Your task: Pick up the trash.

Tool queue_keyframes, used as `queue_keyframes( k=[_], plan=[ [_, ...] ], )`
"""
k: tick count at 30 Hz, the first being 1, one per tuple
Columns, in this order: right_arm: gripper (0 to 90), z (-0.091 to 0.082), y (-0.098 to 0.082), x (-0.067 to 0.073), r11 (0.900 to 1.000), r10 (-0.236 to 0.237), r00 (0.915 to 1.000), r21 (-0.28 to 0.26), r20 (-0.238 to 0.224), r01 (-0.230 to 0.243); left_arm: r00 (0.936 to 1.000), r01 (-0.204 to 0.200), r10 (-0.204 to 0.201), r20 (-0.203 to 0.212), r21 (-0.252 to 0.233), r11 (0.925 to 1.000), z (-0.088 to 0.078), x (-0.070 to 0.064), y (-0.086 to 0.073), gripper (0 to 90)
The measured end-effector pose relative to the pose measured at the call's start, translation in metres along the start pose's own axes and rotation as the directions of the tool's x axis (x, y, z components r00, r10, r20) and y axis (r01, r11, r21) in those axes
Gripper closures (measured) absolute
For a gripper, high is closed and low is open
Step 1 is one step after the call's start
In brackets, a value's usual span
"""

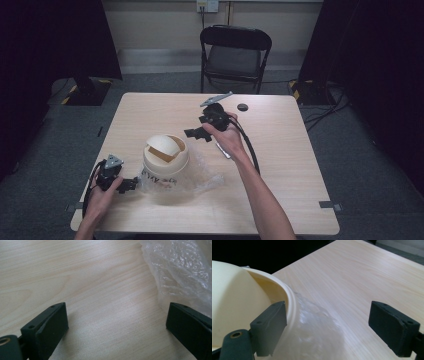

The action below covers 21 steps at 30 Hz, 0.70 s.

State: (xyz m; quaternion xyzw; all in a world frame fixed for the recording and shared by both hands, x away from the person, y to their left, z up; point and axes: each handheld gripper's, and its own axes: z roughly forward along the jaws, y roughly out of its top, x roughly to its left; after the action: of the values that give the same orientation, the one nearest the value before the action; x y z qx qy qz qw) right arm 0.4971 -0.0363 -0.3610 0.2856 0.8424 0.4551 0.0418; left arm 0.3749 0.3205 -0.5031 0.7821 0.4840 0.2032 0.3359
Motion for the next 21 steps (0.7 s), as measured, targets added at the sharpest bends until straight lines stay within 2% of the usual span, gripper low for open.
queue_keyframes(
  k=[1, 2, 3, 5, 6, 7, 9, 10, 11, 12, 13, 14, 15, 16, 17, 19, 21],
  plan=[
    [14.3, -0.01, -0.006, -0.007, 1.0, 0.015, 0.9994, -0.006, 0.032, -0.015, 1.0, 0.0, 0.0, 0.0, 0.0, 1.0, 0.0, 0.0, 0.0, 3.4],
    [14.3, -0.01, -0.006, -0.007, 1.0, 0.015, 0.9994, -0.006, 0.032, -0.015, 1.0, 0.0, 0.0, 0.0, 0.0, 1.0, 0.0, 0.0, 0.0, 3.4],
    [14.7, -0.018, -0.015, -0.014, 1.0, 0.022, 0.997, -0.004, 0.074, -0.022, 1.0, 0.0, 0.0, -0.001, 0.0, 1.0, 0.0, 0.0, 0.0, 3.4],
    [15.8, -0.023, -0.027, -0.022, 0.999, 0.047, 0.9933, 0.011, 0.105, -0.049, 1.0, 0.002, -0.002, -0.001, -0.001, 1.0, 0.0, 0.0, 0.0, 3.4],
    [15.8, -0.023, -0.027, -0.022, 0.999, 0.047, 0.9933, 0.011, 0.105, -0.049, 1.0, 0.002, -0.002, -0.001, -0.001, 1.0, 0.0, 0.0, 0.0, 3.4],
    [18.0, -0.025, -0.041, -0.029, 0.997, 0.056, 0.9875, 0.037, 0.147, -0.062, 1.0, 0.002, -0.002, -0.001, -0.001, 1.0, 0.0, 0.0, 0.0, 3.4],
    [19.9, -0.024, -0.057, -0.035, 0.995, 0.061, 0.9804, 0.071, 0.187, -0.075, 1.0, 0.002, -0.002, -0.001, -0.001, 1.0, 0.0, 0.0, 0.0, 3.4],
    [19.9, -0.024, -0.057, -0.035, 0.995, 0.061, 0.9804, 0.071, 0.187, -0.075, 1.0, 0.002, -0.002, -0.001, -0.001, 1.0, 0.0, 0.0, 0.0, 3.4],
    [21.8, -0.022, -0.073, -0.043, 0.991, 0.078, 0.9743, 0.093, 0.212, -0.099, 1.0, 0.0, 0.0, -0.001, 0.0, 1.0, 0.0, 0.0, 0.0, 3.4],
    [21.8, -0.022, -0.073, -0.043, 0.991, 0.078, 0.9743, 0.093, 0.212, -0.099, 1.0, 0.0, 0.0, -0.001, 0.0, 1.0, 0.0, 0.0, 0.0, 3.4],
    [23.6, -0.021, -0.089, -0.05, 0.986, 0.097, 0.967, 0.106, 0.236, -0.125, 1.0, 0.0, 0.0, -0.001, 0.0, 1.0, 0.0, 0.0, 0.0, 3.4],
    [23.6, -0.021, -0.089, -0.05, 0.986, 0.097, 0.967, 0.106, 0.236, -0.125, 1.0, 0.0, 0.0, -0.001, 0.0, 1.0, 0.0, 0.0, 0.0, 3.4],
    [24.4, -0.019, -0.102, -0.059, 0.981, 0.113, 0.9601, 0.124, 0.256, -0.148, 1.0, 0.0, 0.0, -0.001, 0.0, 1.0, 0.0, 0.0, 0.0, 3.4],
    [24.4, -0.019, -0.102, -0.059, 0.981, 0.113, 0.9601, 0.124, 0.256, -0.148, 1.0, 0.0, 0.0, -0.001, 0.0, 1.0, 0.0, 0.0, 0.0, 3.4],
    [25.0, -0.017, -0.114, -0.068, 0.976, 0.136, 0.9549, 0.128, 0.264, -0.174, 1.0, 0.0, 0.0, -0.001, 0.0, 1.0, 0.0, 0.0, 0.0, 3.4],
    [24.8, -0.016, -0.123, -0.075, 0.971, 0.161, 0.9495, 0.129, 0.27, -0.201, 1.0, 0.001, -0.001, -0.001, 0.0, 1.0, 0.0, 0.0, 0.0, 3.4],
    [24.0, -0.016, -0.125, -0.077, 0.97, 0.166, 0.948, 0.127, 0.271, -0.206, 1.0, 0.0, 0.0, -0.001, 0.0, 1.0, 0.0, 0.0, 0.0, 3.4]
  ],
)
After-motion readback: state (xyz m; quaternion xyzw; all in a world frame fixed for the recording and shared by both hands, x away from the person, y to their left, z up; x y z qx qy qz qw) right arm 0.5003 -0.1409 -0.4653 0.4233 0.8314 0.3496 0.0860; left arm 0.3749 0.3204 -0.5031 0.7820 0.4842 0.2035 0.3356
